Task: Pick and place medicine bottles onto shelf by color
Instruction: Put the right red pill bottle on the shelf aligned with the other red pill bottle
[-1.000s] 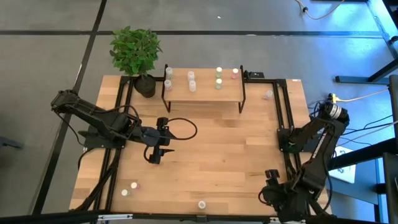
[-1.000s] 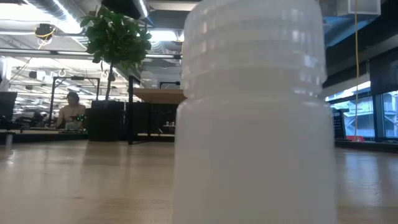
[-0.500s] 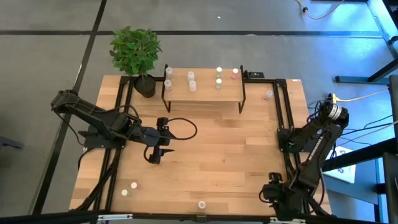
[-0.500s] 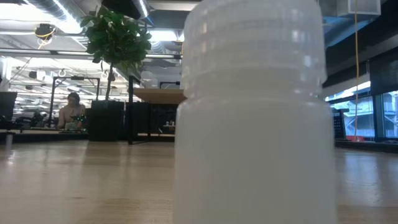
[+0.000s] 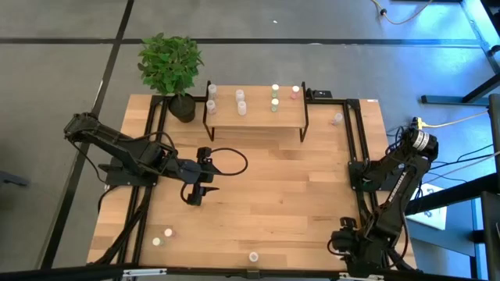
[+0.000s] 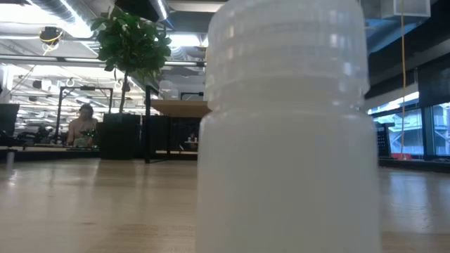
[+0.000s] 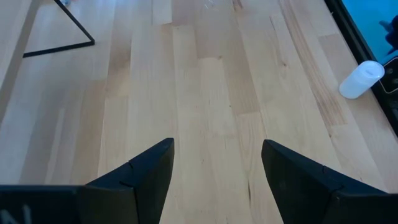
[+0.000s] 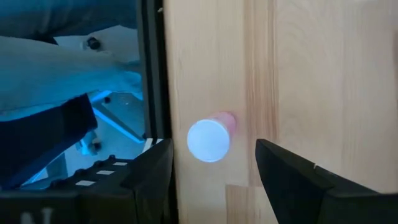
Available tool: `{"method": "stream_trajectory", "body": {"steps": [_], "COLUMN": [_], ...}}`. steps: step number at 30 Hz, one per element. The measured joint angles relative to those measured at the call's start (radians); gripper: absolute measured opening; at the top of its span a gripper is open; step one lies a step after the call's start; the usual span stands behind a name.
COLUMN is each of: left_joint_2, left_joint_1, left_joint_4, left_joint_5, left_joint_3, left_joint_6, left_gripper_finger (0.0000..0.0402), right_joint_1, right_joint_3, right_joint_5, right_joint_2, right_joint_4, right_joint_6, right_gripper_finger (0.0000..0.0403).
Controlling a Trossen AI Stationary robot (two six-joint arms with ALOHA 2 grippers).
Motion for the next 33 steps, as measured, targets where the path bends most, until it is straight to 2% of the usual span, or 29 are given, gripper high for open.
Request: {"method": "stream_trajectory", "body": {"steps": [28, 33], "left_joint_2": [0.0, 0.0], "left_joint_1": [0.0, 0.0], "left_joint_4": [0.0, 0.0], "left_joint_5": [0.0, 0.0], "left_joint_3": [0.0, 0.0], "left_joint_6": [0.0, 0.0], "left_gripper_finger": [0.0237, 0.0237], "right_joint_1": [0.01, 0.01], "right_joint_3": [0.0, 0.0], "right_joint_5": [-0.007, 0.035], "right_joint_2": [0.148, 0.15], "right_joint_4": [0.061, 0.091], "right_joint_6": [0.006, 0.006], "right_gripper_finger": [0.0232, 0.0232]}}
